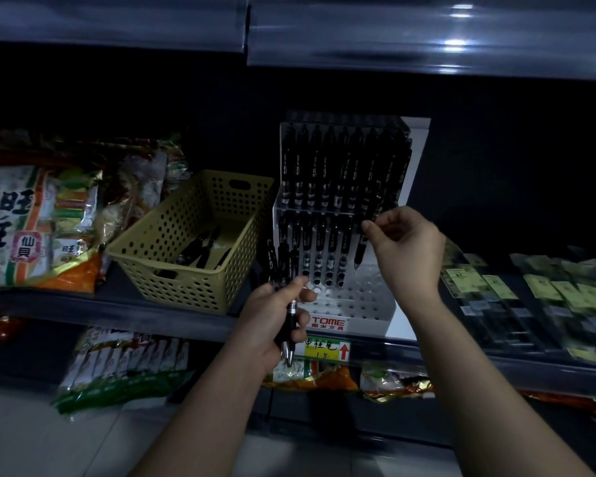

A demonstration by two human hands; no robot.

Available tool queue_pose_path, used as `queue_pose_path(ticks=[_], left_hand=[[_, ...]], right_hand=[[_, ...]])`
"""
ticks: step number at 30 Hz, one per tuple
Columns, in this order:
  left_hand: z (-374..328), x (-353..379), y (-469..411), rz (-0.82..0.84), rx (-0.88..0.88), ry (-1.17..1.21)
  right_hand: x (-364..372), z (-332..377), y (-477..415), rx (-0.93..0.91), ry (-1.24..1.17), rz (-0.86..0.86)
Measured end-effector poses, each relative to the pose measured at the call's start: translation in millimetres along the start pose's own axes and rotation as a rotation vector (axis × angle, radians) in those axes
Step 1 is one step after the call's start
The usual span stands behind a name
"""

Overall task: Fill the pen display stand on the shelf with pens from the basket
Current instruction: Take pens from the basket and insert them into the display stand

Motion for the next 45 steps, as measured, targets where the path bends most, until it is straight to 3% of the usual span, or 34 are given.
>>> queue_pose_path(ticks=[13,32,45], left_hand=[[-2,0,1,0.009,-0.009,0.022],[-2,1,1,0.025,-0.014,0.036],[-2,0,-1,0.036,-0.013,0.044]], right_hand=[[10,-22,9,0.015,0.227,0.05],[10,-25,8,-0.026,0.282,0.086],[16,-33,9,-0.185,0.284,0.042]])
Point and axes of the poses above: each hand's wrist, its own y-axis away from the middle knuckle, its own x-axis out of the palm, z = x × y, the point moved 1 cm from there along -y, towards the middle knuckle, and after that the axes turned 9 degrees about x, right-handed, at the moved point
